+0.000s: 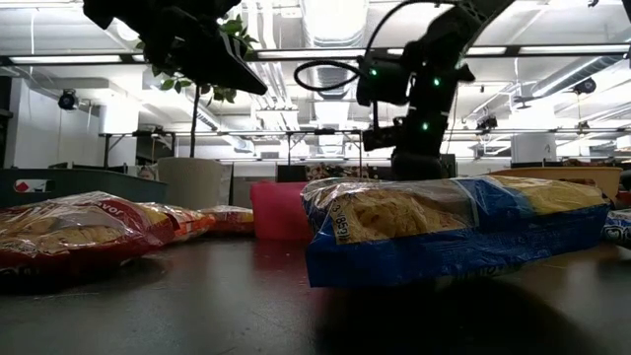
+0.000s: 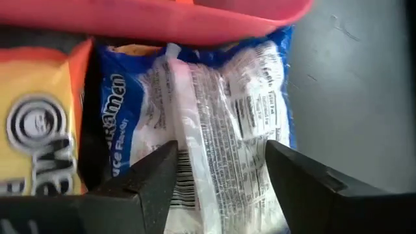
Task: Sort Maruchan noodles
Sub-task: Put the blue noodle pack into the yellow bin
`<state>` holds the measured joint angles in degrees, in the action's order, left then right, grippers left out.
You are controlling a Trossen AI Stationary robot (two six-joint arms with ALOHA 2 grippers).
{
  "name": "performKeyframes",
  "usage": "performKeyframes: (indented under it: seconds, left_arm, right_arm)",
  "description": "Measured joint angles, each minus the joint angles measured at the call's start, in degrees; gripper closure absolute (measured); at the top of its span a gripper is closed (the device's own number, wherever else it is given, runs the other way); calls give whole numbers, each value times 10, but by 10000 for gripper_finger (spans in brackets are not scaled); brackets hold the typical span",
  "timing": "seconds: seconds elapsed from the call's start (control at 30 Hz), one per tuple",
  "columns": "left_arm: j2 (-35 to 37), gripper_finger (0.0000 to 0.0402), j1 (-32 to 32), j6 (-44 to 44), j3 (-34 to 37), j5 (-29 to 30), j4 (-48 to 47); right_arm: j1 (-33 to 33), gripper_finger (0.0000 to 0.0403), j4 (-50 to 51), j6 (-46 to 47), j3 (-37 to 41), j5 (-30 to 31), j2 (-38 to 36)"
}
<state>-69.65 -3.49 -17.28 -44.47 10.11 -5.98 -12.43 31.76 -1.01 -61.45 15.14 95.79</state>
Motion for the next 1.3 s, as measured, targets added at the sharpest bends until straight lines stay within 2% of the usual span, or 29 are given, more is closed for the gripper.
performKeyframes:
  seconds: [0.13, 0.37, 0.43, 0.63, 0.9, 1.0, 1.13, 1.3]
  left_arm:
    - [0, 402, 0, 0, 0, 0, 0]
    - [0, 402, 0, -1, 0, 0, 6]
    - [0, 402, 0, -1, 0, 0, 8]
    - [1, 402, 0, -7, 0, 0, 13]
    - [5, 402, 0, -9, 0, -1, 32]
    - [5, 402, -1, -17, 1, -11, 54]
    - [4, 402, -1, -31, 8, -82, 110]
    - [4, 402, -1, -34, 11, -126, 172]
  right_arm:
    - [0, 229, -46, 3, 28, 8, -1]
    - [0, 357, -47, 1, 26, 18, -2]
    - [0, 383, -42, -8, 18, 18, -4]
    - [0, 392, 2, -20, -8, 9, -36]
    - [0, 394, -4, -3, 19, 4, -165]
    - [0, 394, -97, 14, 73, -66, -229]
    - [0, 394, -303, 48, 177, -198, -302]
    - [1, 394, -498, 100, 265, -313, -346]
